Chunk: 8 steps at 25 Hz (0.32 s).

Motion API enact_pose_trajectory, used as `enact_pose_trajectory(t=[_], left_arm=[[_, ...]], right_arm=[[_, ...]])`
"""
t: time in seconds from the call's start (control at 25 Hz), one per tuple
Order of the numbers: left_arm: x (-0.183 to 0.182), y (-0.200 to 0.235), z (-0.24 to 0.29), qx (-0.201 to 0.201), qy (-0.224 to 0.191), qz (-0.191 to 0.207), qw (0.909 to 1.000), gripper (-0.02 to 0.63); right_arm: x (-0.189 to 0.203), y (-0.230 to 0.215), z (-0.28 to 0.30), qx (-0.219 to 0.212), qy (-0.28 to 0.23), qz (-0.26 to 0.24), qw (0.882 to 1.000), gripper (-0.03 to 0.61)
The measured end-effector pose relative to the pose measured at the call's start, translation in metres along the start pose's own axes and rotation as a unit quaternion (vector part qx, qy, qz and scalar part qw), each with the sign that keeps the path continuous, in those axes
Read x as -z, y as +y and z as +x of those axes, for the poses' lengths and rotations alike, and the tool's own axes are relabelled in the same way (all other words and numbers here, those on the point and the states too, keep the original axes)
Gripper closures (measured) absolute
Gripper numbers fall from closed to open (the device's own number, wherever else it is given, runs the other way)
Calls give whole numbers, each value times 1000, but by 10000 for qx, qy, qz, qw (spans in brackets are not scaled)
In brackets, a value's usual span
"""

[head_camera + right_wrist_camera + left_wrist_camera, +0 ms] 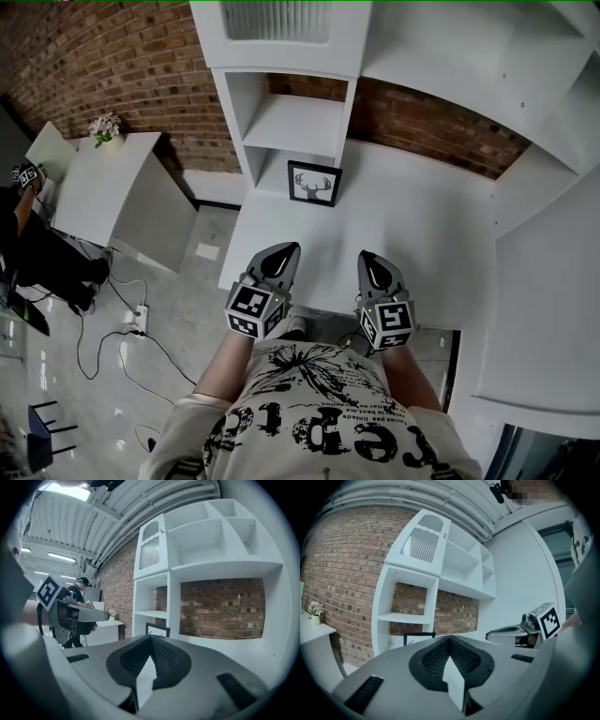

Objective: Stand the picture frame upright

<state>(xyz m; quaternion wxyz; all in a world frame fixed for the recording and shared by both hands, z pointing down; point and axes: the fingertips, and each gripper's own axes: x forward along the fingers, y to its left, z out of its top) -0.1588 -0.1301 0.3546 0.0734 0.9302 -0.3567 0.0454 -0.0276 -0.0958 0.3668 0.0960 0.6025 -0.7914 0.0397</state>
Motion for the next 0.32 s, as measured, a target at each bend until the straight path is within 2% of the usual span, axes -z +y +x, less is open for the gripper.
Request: enact_pose_trajectory(t=[0.32], left_arm=[[1, 2, 5, 11, 48, -6, 10000, 601]], right_arm=[[-1, -1, 5, -31, 26, 5, 10000, 575]])
